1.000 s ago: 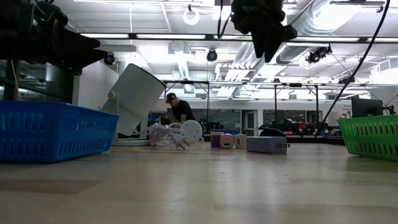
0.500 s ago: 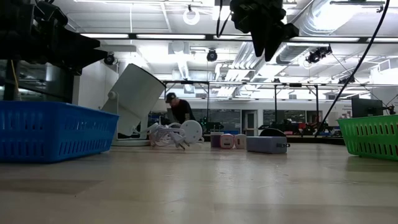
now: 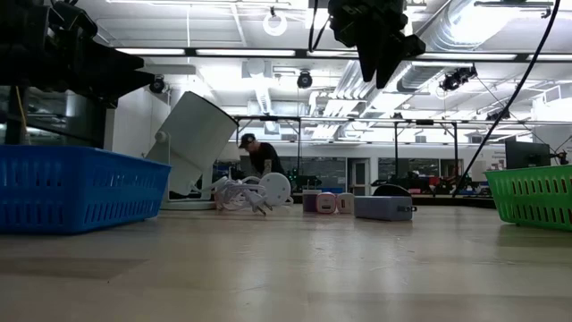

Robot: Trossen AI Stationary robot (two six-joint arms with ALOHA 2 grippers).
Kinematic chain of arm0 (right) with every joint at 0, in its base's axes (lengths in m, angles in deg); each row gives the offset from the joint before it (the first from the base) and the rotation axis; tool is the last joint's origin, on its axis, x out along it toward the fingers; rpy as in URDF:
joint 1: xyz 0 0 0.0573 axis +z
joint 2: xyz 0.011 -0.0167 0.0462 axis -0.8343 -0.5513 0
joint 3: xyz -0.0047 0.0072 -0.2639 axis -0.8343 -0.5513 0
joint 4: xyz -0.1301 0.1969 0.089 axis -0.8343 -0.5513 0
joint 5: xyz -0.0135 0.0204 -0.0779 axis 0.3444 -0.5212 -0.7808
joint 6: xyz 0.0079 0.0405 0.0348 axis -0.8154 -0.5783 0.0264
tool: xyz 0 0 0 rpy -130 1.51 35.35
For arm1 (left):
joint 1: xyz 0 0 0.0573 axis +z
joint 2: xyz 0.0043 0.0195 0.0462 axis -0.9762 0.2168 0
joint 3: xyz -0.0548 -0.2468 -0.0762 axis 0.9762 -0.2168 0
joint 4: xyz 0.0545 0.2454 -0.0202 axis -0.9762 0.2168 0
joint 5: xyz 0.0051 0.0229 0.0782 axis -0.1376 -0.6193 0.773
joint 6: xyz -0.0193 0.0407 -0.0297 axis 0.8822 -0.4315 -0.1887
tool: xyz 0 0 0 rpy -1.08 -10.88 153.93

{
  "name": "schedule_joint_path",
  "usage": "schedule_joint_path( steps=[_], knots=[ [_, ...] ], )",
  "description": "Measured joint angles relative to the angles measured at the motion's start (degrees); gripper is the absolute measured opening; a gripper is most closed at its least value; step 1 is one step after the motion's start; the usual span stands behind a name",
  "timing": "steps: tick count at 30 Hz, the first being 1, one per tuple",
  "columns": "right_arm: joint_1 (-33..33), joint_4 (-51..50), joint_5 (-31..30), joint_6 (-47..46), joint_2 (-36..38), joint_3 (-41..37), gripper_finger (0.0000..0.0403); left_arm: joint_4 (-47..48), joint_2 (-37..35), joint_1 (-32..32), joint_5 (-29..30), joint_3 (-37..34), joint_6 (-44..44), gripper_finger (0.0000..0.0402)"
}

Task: Pick & Place Office items
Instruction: Put the light blue charger adapter into the green bin

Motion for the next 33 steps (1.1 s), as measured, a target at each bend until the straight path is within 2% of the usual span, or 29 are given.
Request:
schedule_joint_path(
  steps=[16, 25, 33],
  knots=[
    [0.0, -0.02, -0.84, 0.11, 0.0, 0.0, 0.0143, -0.01, -0.01, 0.02, -0.01, 0.0, 0.0, 0.0212],
    [0.0, 0.02, -0.74, -0.61, 0.0, 0.0, 0.0206, -0.02, 0.0, 0.02, 0.0, 0.0, 0.0, 0.0212],
    [0.02, 0.09, 0.51, -3.02, 0.0, 0.0, 0.023, -0.01, -0.01, 0.0, -0.01, 0.0, 0.0, 0.0212]
  ],
)
